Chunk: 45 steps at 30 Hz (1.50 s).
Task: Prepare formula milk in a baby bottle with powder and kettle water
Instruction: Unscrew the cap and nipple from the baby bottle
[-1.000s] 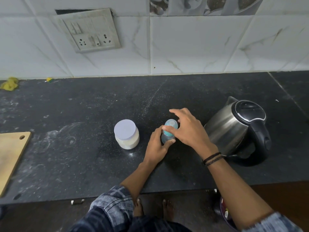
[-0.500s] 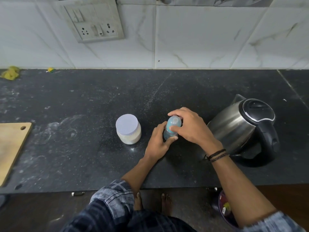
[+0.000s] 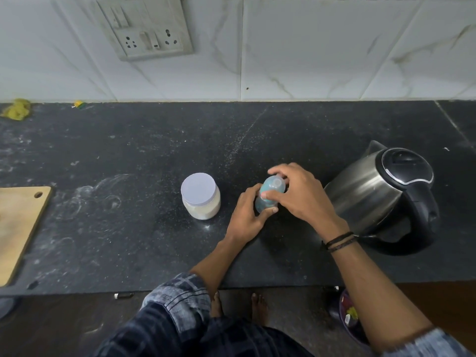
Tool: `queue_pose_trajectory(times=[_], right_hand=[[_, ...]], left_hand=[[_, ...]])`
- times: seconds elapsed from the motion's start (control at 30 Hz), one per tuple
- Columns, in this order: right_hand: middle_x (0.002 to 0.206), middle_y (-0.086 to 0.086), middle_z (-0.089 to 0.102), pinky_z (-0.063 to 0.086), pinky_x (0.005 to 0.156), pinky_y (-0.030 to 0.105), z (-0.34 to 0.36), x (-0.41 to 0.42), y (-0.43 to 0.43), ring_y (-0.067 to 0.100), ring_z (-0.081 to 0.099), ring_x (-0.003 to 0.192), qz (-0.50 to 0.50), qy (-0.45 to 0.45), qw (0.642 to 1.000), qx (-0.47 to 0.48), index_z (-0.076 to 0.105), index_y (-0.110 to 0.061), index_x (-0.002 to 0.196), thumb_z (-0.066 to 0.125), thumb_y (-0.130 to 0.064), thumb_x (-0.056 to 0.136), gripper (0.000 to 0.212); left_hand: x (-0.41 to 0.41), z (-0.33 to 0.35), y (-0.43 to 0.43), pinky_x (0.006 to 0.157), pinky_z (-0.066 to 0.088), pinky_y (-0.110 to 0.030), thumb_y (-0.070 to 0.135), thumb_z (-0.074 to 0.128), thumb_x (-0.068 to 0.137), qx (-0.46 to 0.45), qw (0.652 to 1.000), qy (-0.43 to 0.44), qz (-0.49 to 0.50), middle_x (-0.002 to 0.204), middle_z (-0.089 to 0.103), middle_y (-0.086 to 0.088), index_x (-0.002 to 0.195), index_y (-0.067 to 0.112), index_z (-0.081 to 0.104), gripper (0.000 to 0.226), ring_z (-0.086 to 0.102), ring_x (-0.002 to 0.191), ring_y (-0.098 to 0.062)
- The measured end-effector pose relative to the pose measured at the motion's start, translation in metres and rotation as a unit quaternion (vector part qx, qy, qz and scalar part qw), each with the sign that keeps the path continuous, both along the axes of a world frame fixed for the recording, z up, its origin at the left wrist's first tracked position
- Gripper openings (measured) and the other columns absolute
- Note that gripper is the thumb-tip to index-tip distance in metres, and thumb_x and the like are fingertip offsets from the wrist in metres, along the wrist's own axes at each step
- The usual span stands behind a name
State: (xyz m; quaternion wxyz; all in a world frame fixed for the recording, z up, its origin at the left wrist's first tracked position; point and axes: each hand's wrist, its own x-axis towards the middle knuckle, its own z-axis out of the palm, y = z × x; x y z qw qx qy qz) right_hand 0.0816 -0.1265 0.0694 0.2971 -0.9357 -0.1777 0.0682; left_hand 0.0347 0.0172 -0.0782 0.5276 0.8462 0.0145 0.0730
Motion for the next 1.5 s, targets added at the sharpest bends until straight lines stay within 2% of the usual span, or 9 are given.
queue_pose_trajectory(times=[0.13,0.27,0.43,0.53,0.6,0.77,1.03,1.2,1.5], right_hand=[[0.130,-0.007,0.057,0.050,0.094,0.029,-0.002,-0.001,0.001,0.013,0.059,0.117,0.017,0.014,1.000,0.022,0.060,-0.027,0.142,0.087,-0.027,0.083,0.065],[0.137,-0.005,0.051,0.043,0.091,0.029,-0.007,-0.003,0.002,0.010,0.054,0.118,-0.012,0.003,1.000,0.000,0.053,-0.025,0.147,0.087,-0.045,0.080,0.077],[0.136,-0.004,0.056,0.047,0.092,0.029,-0.009,-0.005,0.000,0.019,0.059,0.123,0.008,0.013,1.000,-0.001,0.056,-0.027,0.144,0.084,-0.015,0.081,0.069],[0.147,-0.005,0.045,0.048,0.102,0.038,-0.007,-0.005,0.001,0.014,0.051,0.127,0.010,0.038,0.999,-0.006,0.042,-0.032,0.155,0.089,-0.035,0.078,0.090],[0.139,-0.002,0.052,0.050,0.098,0.037,-0.009,-0.006,0.004,0.015,0.055,0.123,-0.007,0.024,1.000,-0.019,0.047,-0.028,0.151,0.085,-0.042,0.083,0.079],[0.122,-0.009,0.059,0.044,0.077,0.020,-0.004,0.000,0.002,0.015,0.060,0.111,0.014,0.050,0.999,-0.006,0.065,-0.029,0.128,0.079,-0.013,0.085,0.048],[0.113,-0.007,0.068,0.056,0.087,0.036,0.003,0.022,-0.027,0.015,0.066,0.101,-0.082,0.112,0.978,0.155,0.069,-0.033,0.104,0.083,-0.013,0.075,0.038],[0.105,-0.009,0.067,0.055,0.082,0.039,-0.014,0.042,-0.033,0.019,0.066,0.096,-0.138,0.081,0.983,0.086,0.063,-0.033,0.112,0.083,-0.016,0.074,0.047],[0.129,0.003,0.062,0.045,0.085,0.034,-0.054,0.066,-0.023,0.026,0.060,0.114,-0.063,0.077,0.993,-0.060,0.058,-0.022,0.122,0.082,-0.006,0.082,0.049]], left_hand=[[0.000,0.001,0.001,0.097,0.039,-0.013,0.055,0.071,0.089,0.001,1.000,-0.002,-0.003,0.136,0.056,0.013,0.143,0.028,0.048,0.064,0.050,0.123,-0.005],[-0.001,0.002,0.000,0.098,0.036,-0.009,0.049,0.073,0.091,0.003,1.000,-0.007,-0.008,0.139,0.055,0.011,0.146,0.024,0.048,0.065,0.048,0.125,-0.005],[-0.002,0.004,0.001,0.097,0.036,-0.006,0.054,0.069,0.090,0.000,1.000,-0.006,-0.009,0.138,0.055,0.012,0.145,0.025,0.047,0.067,0.048,0.123,-0.003],[-0.003,0.004,0.000,0.097,0.037,-0.006,0.056,0.067,0.089,-0.003,1.000,-0.010,-0.008,0.136,0.053,0.018,0.146,0.026,0.046,0.068,0.048,0.123,-0.002],[-0.003,0.004,0.000,0.097,0.036,-0.004,0.059,0.065,0.089,-0.003,1.000,-0.013,-0.008,0.135,0.052,0.019,0.146,0.028,0.046,0.068,0.048,0.123,-0.002],[-0.001,0.001,0.000,0.095,0.038,-0.009,0.059,0.067,0.089,0.004,1.000,-0.010,-0.007,0.133,0.056,0.013,0.143,0.029,0.047,0.065,0.051,0.119,-0.004],[0.000,-0.001,0.002,0.097,0.035,-0.002,0.062,0.068,0.088,0.015,1.000,-0.012,0.006,0.130,0.043,0.046,0.134,0.065,0.033,0.058,0.045,0.125,0.008],[0.001,-0.003,0.002,0.095,0.035,-0.003,0.065,0.069,0.085,0.016,1.000,-0.007,0.013,0.129,0.042,0.049,0.130,0.071,0.032,0.058,0.044,0.126,0.012],[-0.001,-0.001,0.001,0.104,0.038,-0.013,0.061,0.079,0.082,-0.007,1.000,0.012,0.011,0.140,0.048,0.030,0.139,0.056,0.037,0.071,0.047,0.133,0.002]])
